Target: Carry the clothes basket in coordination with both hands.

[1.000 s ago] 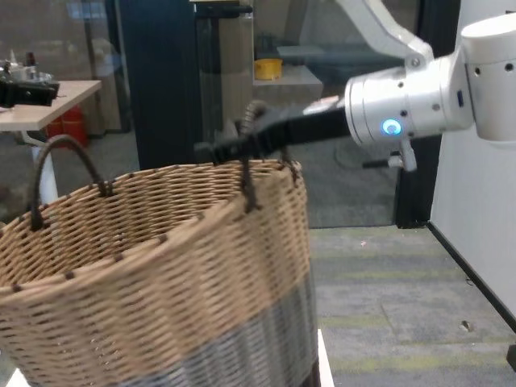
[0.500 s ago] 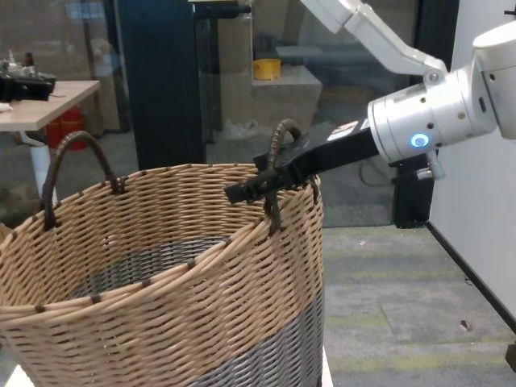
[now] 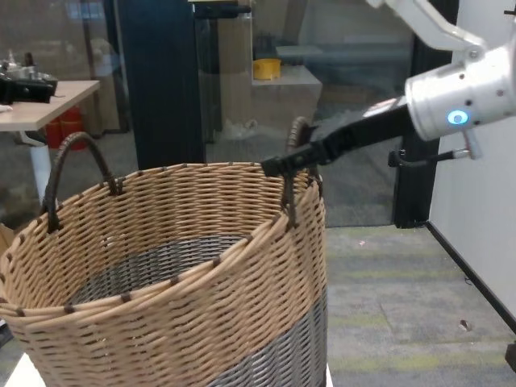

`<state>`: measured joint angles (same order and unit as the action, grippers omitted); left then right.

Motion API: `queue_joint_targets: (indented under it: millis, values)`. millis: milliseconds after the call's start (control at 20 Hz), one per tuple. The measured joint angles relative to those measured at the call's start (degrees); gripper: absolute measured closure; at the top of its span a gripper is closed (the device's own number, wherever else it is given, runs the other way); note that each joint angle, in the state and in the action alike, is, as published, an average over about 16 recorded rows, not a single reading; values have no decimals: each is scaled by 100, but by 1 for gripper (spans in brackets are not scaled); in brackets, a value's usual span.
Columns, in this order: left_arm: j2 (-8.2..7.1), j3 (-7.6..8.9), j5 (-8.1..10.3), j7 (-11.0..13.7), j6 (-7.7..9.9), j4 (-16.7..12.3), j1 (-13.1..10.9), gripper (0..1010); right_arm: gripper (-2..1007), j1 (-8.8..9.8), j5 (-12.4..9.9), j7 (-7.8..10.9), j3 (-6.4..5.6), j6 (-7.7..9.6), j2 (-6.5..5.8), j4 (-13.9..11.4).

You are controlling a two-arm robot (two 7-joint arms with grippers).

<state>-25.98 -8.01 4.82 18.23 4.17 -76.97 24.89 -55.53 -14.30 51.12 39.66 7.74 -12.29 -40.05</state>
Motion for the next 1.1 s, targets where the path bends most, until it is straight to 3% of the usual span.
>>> queue_joint_targets:
  millis: [450, 1100]
  values:
    - [40, 48, -54, 29, 52, -13, -5, 8, 0, 147, -132, 9, -60, 281, -356, -395]
    - [68, 83, -97, 55, 70, -41, -23, 8, 0, 207, -256, -18, -49, 411, -606, -615]
